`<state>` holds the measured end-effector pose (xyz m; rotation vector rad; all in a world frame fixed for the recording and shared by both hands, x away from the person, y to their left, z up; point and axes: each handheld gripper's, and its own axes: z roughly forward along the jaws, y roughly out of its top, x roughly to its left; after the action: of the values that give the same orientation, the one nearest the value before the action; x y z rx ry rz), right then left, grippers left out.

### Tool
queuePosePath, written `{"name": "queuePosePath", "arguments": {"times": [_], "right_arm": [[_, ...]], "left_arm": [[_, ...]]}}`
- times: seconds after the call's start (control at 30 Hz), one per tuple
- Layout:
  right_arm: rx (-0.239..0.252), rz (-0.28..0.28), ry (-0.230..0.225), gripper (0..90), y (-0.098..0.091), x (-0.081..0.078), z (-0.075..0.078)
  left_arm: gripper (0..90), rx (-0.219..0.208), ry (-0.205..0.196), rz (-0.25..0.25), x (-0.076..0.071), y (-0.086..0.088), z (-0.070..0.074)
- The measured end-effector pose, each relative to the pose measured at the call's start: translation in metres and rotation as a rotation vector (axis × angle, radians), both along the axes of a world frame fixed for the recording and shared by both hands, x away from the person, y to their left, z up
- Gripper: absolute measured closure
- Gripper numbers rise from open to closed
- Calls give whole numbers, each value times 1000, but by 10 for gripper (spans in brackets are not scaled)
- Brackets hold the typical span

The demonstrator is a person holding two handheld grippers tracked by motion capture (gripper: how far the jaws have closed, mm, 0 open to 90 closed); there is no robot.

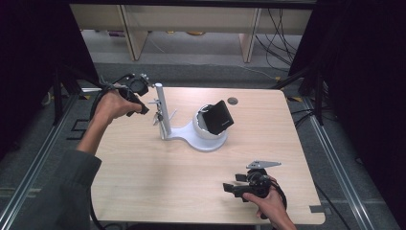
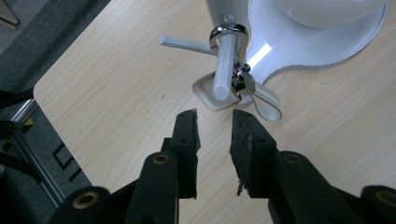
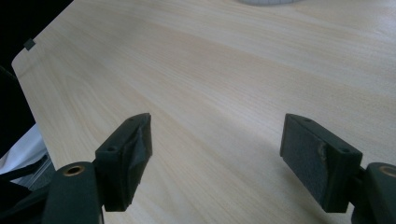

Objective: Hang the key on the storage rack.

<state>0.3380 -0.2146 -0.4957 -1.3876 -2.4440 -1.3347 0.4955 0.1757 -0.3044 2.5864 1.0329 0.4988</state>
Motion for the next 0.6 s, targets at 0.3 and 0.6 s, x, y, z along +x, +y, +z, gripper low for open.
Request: {"name": "queuePosePath", "arguments": {"times": [0.3,0.6], "right_arm": [[2,1,-15,261,-2,1,0],[3,0,-18,261,-2,2,-1]], "left_arm": [[557,-34,15,6,-14,4,-8],[415,-115,-22,-17,-38,8,-13]]}}
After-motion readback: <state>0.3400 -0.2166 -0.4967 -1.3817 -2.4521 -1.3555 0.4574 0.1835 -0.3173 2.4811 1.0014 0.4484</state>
